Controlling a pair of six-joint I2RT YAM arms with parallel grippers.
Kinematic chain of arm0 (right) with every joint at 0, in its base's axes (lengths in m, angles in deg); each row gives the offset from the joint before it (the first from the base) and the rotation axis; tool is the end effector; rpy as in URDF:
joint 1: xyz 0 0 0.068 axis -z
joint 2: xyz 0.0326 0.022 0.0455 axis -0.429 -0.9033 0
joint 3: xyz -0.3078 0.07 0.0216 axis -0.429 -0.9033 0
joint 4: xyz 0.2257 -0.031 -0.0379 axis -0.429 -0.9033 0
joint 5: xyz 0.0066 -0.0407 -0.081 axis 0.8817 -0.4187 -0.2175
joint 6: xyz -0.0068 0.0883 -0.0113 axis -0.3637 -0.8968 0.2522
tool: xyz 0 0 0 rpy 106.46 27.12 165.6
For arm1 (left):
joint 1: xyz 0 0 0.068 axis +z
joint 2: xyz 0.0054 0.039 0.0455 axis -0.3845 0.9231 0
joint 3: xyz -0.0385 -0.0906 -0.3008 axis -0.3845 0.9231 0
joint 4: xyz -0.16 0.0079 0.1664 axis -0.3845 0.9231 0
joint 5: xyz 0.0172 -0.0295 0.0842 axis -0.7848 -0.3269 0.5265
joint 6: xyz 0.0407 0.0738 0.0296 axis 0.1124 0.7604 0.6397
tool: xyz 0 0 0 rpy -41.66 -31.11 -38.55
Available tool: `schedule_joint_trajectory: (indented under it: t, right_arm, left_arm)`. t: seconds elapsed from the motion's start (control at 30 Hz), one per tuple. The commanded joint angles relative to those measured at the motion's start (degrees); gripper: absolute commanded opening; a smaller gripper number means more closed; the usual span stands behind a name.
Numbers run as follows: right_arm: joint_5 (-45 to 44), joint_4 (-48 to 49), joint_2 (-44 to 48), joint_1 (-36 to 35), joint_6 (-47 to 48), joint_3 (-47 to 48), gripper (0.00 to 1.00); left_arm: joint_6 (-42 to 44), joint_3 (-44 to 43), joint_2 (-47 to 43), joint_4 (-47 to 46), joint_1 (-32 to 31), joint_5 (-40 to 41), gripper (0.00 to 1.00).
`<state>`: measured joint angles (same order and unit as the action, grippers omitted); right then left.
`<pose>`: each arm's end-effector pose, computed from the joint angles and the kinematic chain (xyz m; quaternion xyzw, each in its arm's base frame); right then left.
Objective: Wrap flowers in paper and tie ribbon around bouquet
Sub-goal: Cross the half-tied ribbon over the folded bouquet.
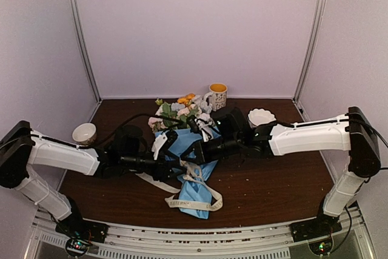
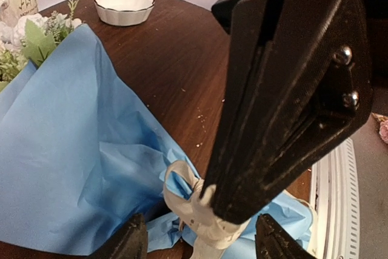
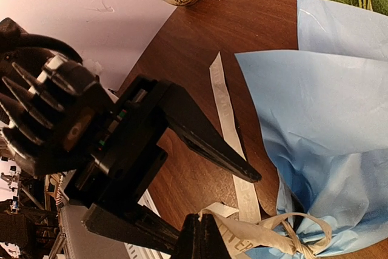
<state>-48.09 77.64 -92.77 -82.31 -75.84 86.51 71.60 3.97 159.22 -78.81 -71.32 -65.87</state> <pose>0.1840 0.3482 0.2837 -0.2751 0.8094 0.4839 0.1872 0.1711 -0.2450 0.2377 0.3560 0.7573 -0.4232 0.3474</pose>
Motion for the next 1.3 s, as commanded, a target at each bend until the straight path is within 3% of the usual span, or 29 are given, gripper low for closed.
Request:
schedule_joint_trajectory:
  t: [0.0,0.2,0.3,0.37,0.47,0.57,0.73,1.27]
  right_arm:
    - [-0.35,2.90,2.01,-0.45,-1.03,-0.70,0.00]
    - [-0.32,3.43,2.32,-0.58,-1.21,-1.42,0.00]
    - [-0.30,2.79,2.54,-0.66,-0.90,-1.57,0.00]
    - [-0.73,1.87,2.80,-0.60,-0.26,-1.45,0.05]
    - [-3.62,-1.06,4.14,-0.50,1.21,-1.19,0.24]
    - [-8.60,-4.53,5.94,0.11,1.99,-1.77,0.31]
    - [-13.96,-8.89,4.93,2.07,0.40,-3.58,0.32]
    - [-10.52,-8.33,-5.23,2.39,0.14,-0.80,0.29]
  left_arm:
    - [-1.18,-3.10,2.64,-6.32,0.02,-3.75,0.59]
    - [-2.32,-3.23,5.06,-9.42,0.02,-5.51,0.25]
    - [-2.54,-3.45,5.85,-9.38,0.01,-5.42,0.01]
    - [-2.96,-2.98,5.94,-9.98,0.01,-5.13,0.00]
    - [-3.57,-2.05,6.10,-10.65,-0.03,-4.47,0.00]
    - [-3.84,-0.93,6.37,-11.44,0.02,-4.07,0.00]
    - [-4.66,0.28,6.82,-12.68,0.02,-3.97,0.00]
    - [-4.39,0.85,6.77,-12.26,0.02,-3.40,0.00]
